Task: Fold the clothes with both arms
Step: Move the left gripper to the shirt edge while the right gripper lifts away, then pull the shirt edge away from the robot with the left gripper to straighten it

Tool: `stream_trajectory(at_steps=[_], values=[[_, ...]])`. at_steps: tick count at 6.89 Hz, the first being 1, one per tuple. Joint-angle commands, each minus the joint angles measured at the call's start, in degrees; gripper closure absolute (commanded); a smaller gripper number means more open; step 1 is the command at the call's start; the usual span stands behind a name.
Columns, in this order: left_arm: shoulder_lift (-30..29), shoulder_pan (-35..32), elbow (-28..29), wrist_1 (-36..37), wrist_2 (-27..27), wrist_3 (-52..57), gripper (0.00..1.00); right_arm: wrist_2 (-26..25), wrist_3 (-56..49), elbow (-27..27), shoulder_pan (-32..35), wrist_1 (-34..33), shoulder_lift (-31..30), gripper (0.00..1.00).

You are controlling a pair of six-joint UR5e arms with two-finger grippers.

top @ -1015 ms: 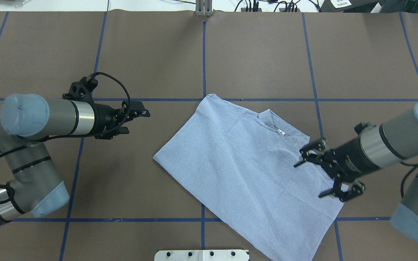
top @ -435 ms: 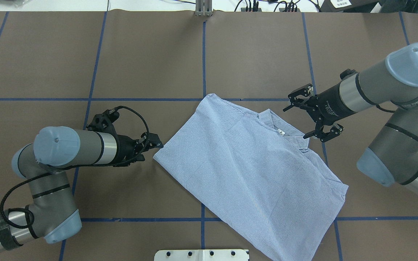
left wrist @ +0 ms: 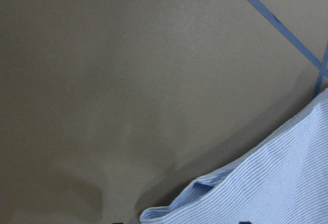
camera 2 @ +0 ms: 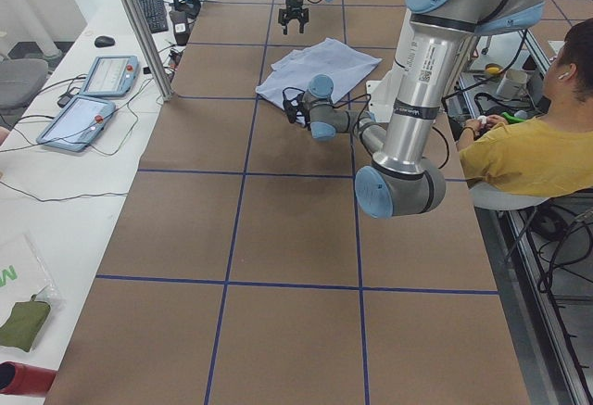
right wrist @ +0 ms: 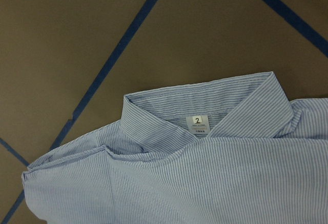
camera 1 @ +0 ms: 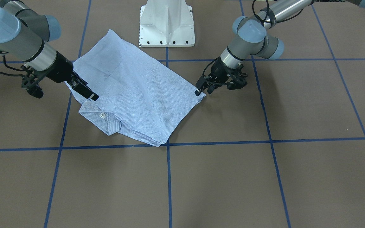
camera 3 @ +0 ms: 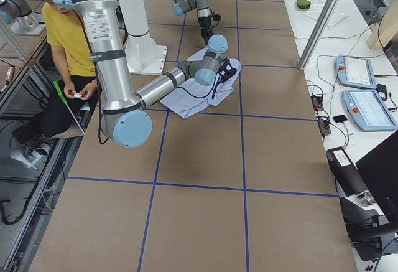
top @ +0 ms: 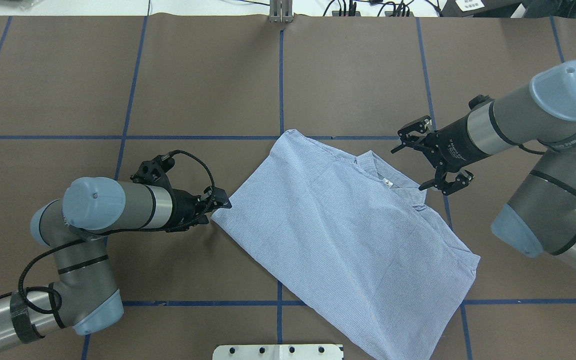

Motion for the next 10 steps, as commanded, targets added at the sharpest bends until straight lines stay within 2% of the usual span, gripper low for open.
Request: stream_trajectory(at_steps=[1,3,4,7,8,10], values=[[-0.8,0.3,0.8,0.0,0.1,-2.6,0.54,-0.3,-0.2,-1.4,-0.2,0.0,0.2,0.00],[-0.7,0.6,0.7,0.0,0.1,-2.7,0.91,-0.2,-0.4,-1.9,-0.2,0.0,0.2,0.00],[-0.6,0.4,-0.6,0.0,0.0,-2.7,1.00,-0.3,-0.4,-2.0,-0.2,0.0,0.2,0.00],[-0.2,-4.2,0.2,0.1,-0.1,1.7,1.00,-1.0,-0.5,-2.4,-0.3,0.0,0.2,0.00],[-2.2,-8.5,4.2,0.1,-0.1,9.2,1.00,-1.4,-1.3,-2.4,-0.3,0.1,0.2,0.00],[-15.6,-16.5,22.9,-0.7,-0.1,17.5,1.00,-1.5,-1.3,-2.1,-0.6,0.2,0.5,0.00]])
